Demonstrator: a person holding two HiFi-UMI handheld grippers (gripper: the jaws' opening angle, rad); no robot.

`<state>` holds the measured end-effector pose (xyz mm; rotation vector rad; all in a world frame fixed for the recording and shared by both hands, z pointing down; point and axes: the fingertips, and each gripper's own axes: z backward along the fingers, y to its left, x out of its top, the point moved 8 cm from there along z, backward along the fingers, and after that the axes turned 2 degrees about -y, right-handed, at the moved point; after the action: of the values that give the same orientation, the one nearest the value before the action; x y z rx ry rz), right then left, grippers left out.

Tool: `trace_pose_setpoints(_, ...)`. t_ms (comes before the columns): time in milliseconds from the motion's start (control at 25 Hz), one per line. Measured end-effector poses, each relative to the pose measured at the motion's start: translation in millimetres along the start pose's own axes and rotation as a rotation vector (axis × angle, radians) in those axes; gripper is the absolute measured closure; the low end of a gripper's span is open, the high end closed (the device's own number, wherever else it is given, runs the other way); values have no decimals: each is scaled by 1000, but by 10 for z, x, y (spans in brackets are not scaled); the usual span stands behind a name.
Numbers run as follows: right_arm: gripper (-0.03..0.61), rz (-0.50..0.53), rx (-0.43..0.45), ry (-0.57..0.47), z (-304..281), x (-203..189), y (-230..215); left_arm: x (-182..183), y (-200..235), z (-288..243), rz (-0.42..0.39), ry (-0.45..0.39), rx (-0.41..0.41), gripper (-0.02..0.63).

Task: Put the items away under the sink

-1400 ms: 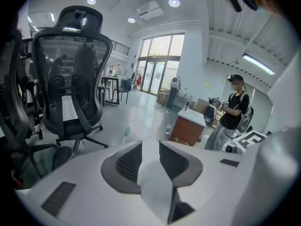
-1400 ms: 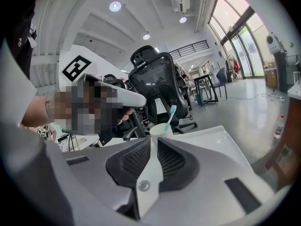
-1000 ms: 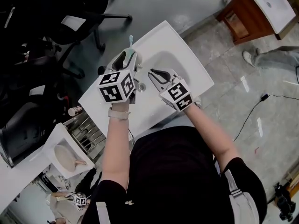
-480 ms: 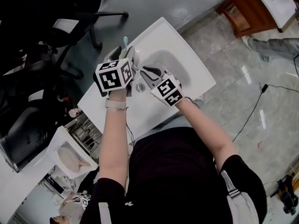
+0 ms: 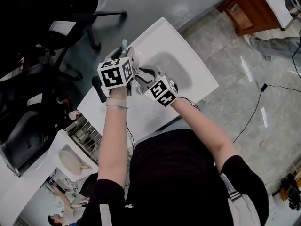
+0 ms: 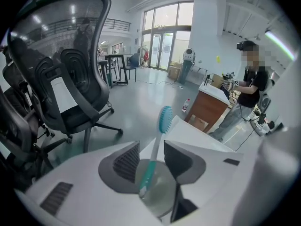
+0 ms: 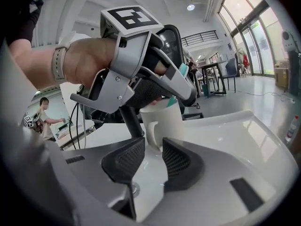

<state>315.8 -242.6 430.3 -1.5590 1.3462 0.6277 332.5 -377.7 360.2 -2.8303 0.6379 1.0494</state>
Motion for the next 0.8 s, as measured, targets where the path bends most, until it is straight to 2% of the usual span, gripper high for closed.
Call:
trace_pose_setpoints(160, 462, 42, -15, 3, -70, -3, -6, 12, 31, -22, -30, 0, 20, 508)
trace_pose_setpoints(480, 488, 84, -19, 10, -142, -14, 17, 28, 23, -10, -55, 4, 9, 558)
trace_pose_setpoints(640, 511, 181, -41, 2, -118, -6, 31, 35, 45, 27, -35, -10, 11, 560)
trace_pose_setpoints(800, 515, 196, -62, -19, -64, 12, -2, 57, 45, 105, -34, -31, 3, 560)
